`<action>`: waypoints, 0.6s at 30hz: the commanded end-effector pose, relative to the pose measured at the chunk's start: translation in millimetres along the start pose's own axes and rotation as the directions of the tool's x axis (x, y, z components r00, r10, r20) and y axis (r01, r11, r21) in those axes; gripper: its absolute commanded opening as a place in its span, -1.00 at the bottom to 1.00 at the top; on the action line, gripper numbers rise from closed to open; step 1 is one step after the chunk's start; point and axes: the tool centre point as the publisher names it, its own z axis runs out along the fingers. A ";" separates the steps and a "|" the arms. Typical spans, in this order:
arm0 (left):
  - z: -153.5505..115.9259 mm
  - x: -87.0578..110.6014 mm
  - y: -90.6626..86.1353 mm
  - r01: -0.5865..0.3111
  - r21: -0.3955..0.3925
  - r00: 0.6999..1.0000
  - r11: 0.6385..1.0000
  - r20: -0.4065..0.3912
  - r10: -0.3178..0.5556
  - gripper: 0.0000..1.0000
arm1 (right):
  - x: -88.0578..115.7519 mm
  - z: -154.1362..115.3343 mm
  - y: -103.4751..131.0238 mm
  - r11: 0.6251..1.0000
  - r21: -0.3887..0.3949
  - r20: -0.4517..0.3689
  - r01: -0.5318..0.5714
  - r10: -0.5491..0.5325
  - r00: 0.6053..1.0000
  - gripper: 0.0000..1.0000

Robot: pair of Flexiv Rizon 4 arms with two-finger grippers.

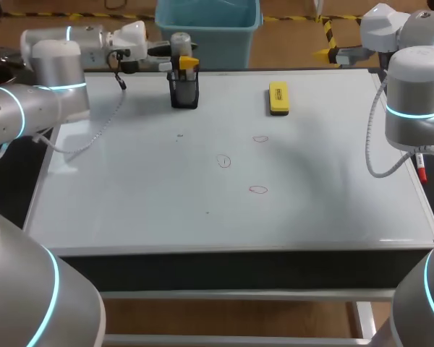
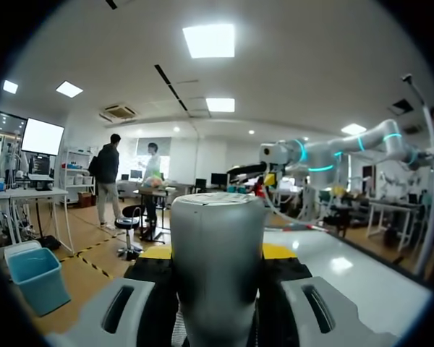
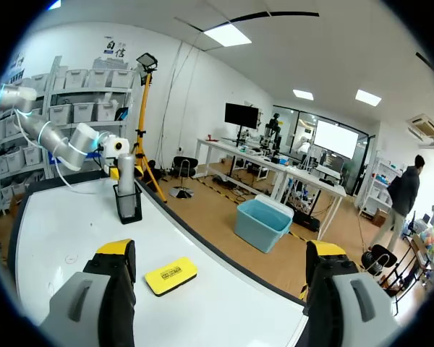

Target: Pick up the inspection probe, press it on each red-marked spot on the whiteboard one by one, put down the probe, pick up the eraser, and wipe off all the red marks.

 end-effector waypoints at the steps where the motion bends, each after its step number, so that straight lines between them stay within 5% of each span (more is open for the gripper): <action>1: -3.9 0.3 -7.5 -0.012 0.006 1.000 1.000 -0.005 0.012 -1.00 | -0.6 0.3 0.0 1.000 0.001 -0.001 0.000 0.000 1.000 1.00; 18: -7.1 -1.7 -53.7 -0.005 -0.025 1.000 1.000 -0.007 0.005 -1.00 | -0.6 0.3 0.0 1.000 0.001 -0.001 0.000 0.000 1.000 1.00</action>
